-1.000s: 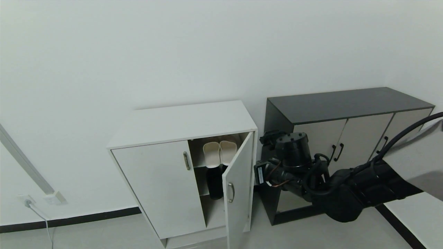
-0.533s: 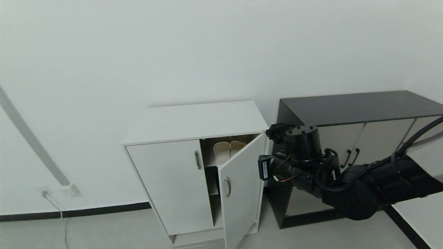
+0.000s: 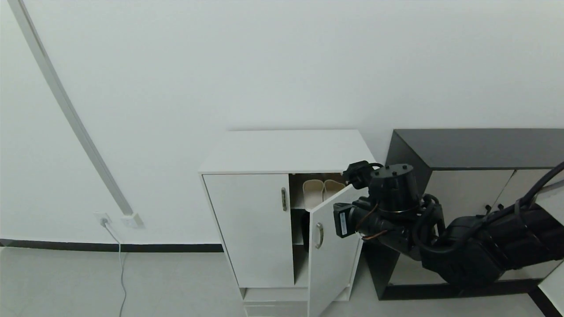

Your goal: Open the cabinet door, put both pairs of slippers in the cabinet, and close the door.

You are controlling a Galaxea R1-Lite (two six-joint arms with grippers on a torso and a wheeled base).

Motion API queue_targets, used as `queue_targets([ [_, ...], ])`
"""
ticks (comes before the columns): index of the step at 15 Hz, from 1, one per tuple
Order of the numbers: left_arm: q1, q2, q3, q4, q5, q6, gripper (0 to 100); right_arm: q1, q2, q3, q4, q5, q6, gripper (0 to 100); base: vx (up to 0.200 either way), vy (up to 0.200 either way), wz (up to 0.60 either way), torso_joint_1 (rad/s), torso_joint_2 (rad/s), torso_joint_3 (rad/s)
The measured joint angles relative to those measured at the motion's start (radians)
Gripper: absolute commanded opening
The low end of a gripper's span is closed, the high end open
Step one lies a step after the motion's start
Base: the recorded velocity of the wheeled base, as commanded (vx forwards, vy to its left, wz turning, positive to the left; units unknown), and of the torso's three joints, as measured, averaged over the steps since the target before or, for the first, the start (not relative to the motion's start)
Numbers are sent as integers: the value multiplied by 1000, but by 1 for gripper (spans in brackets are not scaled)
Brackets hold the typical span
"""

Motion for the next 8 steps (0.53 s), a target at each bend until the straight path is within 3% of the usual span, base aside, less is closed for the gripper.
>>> queue_targets([
  [6, 0, 0, 0, 0, -1, 1, 0, 11, 6, 178, -70, 7, -5, 0, 0, 0, 0, 0, 0, 0],
  [8, 0, 0, -1, 0, -1, 1, 0, 19, 10, 236, -114, 6, -5, 0, 200, 0, 0, -5, 2, 5],
])
